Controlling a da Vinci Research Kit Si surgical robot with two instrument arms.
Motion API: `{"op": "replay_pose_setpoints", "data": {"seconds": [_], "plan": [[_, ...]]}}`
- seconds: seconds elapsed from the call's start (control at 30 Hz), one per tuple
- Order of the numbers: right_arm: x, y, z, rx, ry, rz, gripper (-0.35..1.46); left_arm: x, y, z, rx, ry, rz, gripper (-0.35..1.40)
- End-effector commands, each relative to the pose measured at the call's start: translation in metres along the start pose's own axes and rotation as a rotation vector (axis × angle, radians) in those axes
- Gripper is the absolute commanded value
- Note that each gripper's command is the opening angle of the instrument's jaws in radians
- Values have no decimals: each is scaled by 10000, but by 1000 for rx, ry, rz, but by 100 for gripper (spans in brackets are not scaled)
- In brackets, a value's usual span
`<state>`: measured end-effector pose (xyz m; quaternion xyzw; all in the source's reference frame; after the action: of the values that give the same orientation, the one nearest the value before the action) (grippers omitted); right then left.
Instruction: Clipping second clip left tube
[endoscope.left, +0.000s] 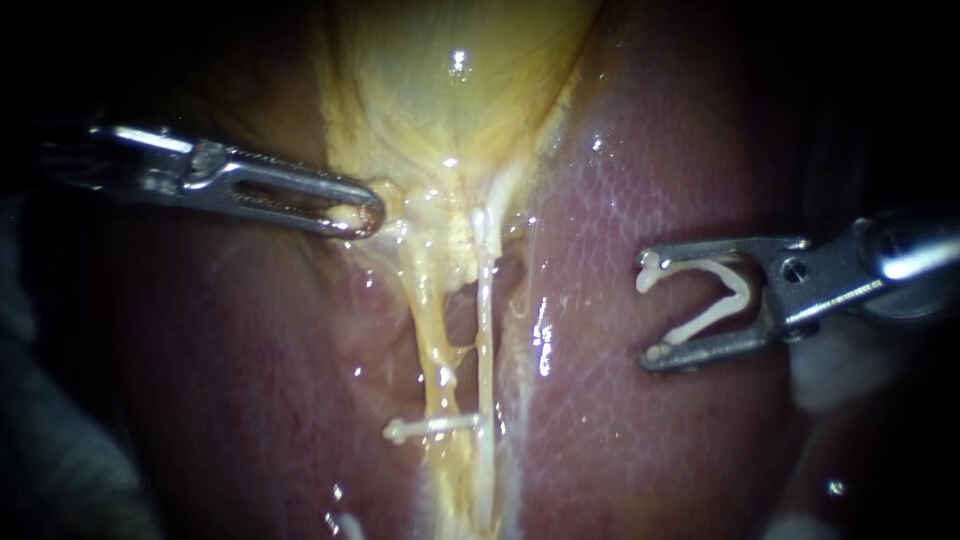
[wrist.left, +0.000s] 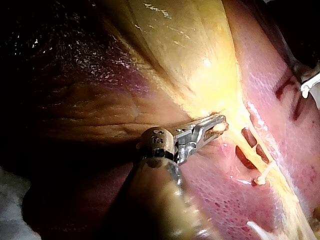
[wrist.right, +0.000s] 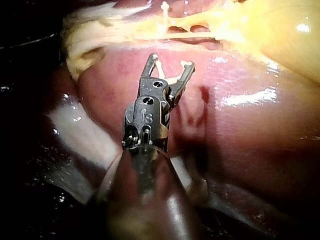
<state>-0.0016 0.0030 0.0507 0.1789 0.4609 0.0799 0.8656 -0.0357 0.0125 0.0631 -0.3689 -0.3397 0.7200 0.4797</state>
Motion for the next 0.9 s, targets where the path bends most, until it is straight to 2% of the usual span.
{"op": "replay_pose_setpoints", "data": {"seconds": [0.03,0.17,0.3,0.43,0.7,0.77,0.9], "plan": [[0,0,0,0,0,0,50,1,0,-5,-1,0,0,-35],[0,0,0,-1,3,0,50,10,3,-31,9,11,-5,-35],[0,0,0,-1,3,0,50,23,15,-68,22,34,-19,-35],[0,0,0,-1,3,0,50,30,27,-88,24,52,-37,-35],[5,-4,10,22,19,2,50,28,27,-84,27,54,-37,-35],[8,-6,17,67,40,2,50,28,26,-84,27,54,-37,-35],[13,-11,35,90,75,5,50,28,26,-85,27,54,-37,-35]]}}
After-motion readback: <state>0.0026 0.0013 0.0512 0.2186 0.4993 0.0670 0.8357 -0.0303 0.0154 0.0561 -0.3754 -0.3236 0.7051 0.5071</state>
